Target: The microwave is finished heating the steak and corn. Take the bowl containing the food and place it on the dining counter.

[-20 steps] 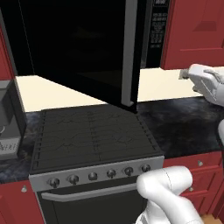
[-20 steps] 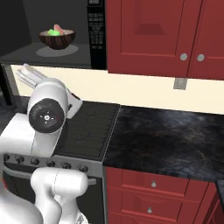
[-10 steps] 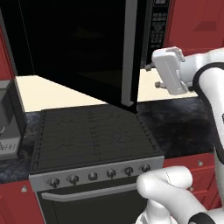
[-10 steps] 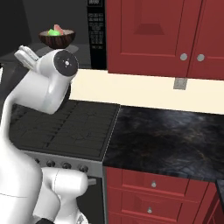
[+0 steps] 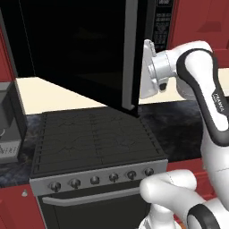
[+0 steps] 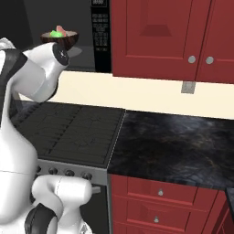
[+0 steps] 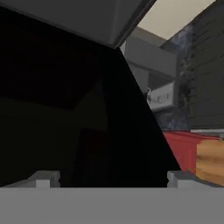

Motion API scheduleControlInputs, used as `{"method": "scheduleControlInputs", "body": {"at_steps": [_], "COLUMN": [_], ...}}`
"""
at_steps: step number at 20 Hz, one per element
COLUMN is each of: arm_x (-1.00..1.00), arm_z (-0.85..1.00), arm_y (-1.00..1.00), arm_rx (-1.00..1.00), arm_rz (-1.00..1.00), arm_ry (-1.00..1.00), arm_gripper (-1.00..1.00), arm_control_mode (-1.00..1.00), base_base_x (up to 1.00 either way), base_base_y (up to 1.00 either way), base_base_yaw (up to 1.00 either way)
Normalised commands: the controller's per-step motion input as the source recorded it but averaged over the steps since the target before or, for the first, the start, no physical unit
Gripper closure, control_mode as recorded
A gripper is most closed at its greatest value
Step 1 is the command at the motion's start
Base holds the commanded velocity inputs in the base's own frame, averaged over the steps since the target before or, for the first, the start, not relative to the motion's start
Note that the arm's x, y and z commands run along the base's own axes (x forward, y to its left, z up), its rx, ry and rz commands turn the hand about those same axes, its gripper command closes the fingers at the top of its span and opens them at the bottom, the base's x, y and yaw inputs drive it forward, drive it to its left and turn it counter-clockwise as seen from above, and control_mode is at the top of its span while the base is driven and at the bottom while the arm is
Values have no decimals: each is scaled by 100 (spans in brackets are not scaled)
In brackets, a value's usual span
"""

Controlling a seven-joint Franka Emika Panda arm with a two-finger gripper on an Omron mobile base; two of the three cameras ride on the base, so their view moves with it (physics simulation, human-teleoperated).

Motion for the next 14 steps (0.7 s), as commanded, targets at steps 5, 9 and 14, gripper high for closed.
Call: {"method": "scheduleControlInputs", "body": {"at_steps": [5, 9, 14], "arm_x": [-30, -28, -3], "arm_z": [0, -12, -17], "arm_y": [100, 100, 100], "arm_rx": [22, 9, -3], "arm_rz": [39, 19, -3], "arm_ry": [11, 1, -2], "arm_gripper": [-100, -100, -100], "arm_control_mode": [-100, -100, -100], "base_base_x": [0, 0, 0], "base_base_y": [0, 0, 0], "base_base_yaw": [0, 0, 0]}}
